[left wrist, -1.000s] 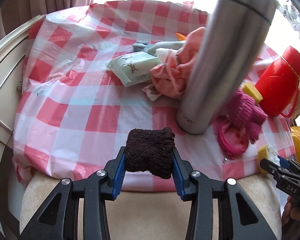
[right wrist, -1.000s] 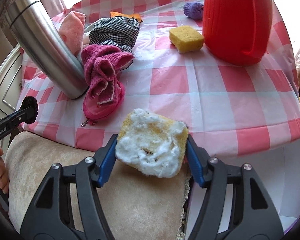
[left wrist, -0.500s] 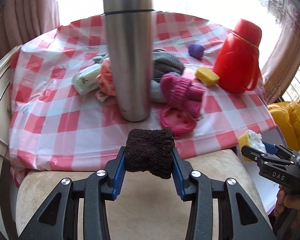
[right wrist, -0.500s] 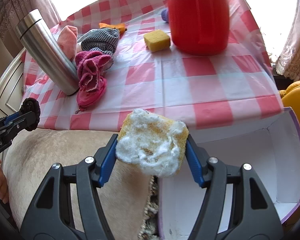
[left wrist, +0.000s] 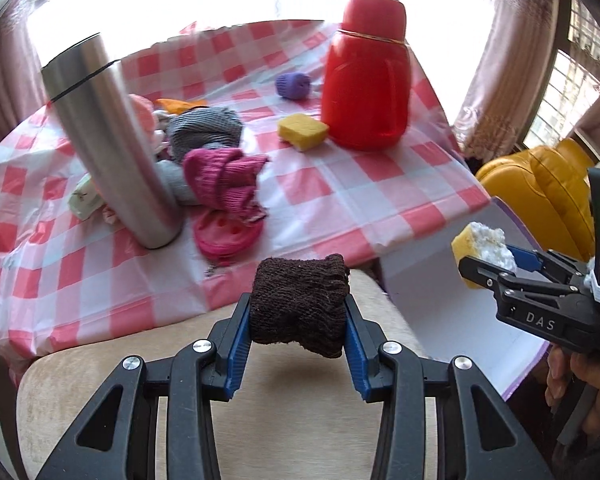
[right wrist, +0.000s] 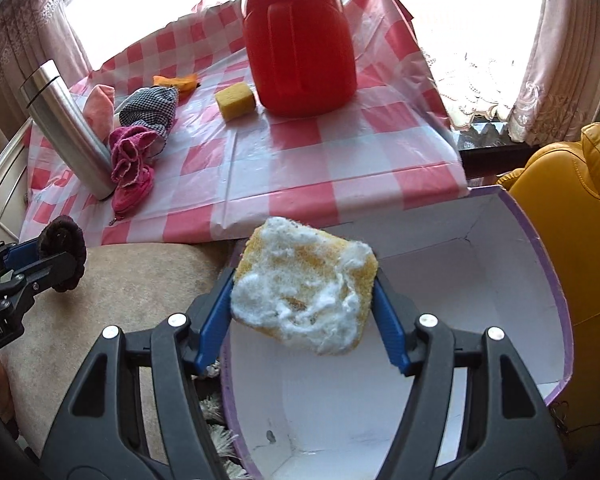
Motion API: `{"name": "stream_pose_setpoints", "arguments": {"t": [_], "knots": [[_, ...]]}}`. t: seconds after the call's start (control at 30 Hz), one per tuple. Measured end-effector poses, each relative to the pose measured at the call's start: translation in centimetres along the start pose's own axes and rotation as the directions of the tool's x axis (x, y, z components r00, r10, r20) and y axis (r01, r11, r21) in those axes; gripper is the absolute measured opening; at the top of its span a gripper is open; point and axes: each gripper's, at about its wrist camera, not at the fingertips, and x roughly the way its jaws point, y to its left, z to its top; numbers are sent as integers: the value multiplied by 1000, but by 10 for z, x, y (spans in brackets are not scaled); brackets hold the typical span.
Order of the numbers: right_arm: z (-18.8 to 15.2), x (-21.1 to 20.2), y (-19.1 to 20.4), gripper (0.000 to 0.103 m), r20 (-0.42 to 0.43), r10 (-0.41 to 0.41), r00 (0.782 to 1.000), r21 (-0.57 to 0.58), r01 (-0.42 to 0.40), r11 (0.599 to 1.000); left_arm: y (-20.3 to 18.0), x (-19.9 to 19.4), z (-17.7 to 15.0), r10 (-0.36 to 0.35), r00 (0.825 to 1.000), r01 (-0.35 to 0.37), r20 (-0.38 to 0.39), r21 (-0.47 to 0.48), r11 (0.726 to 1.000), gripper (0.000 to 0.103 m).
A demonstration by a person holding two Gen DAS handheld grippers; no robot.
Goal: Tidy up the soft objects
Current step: 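Carry both items over the white box and open both tools to drop them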
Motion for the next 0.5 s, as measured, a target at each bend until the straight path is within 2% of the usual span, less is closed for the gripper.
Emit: {"name": "stream_pose_setpoints", "arguments": {"t": [0.2, 0.27, 0.3, 0.33, 0.4, 0.5], "knots": [[-6, -17, -25, 71, 34, -102, 994, 18, 101, 995, -36, -1, -2, -114, 993, 114, -5, 72, 991, 44], [-6, -21, -30, 73, 44, -139, 989, 20, 138, 990, -46, -3, -2, -172, 985, 172, -7, 96, 980, 47], [-6, -22, -33, 76, 48, -158, 986, 22, 157, 987, -50, -4, -2, -202, 979, 202, -10, 101, 974, 53], [-6, -24, -36, 82, 52, -183, 982, 27, 182, 983, -53, -4, -2, -223, 975, 223, -12, 101, 970, 62], [-6, -26, -39, 86, 64, -250, 966, 31, 248, 968, -55, -5, -2, -276, 961, 276, -8, 100, 956, 72], [-5, -30, -40, 87, 92, -344, 934, 20, 344, 939, -55, -4, -3, -319, 948, 319, -14, 78, 945, 73]]}}
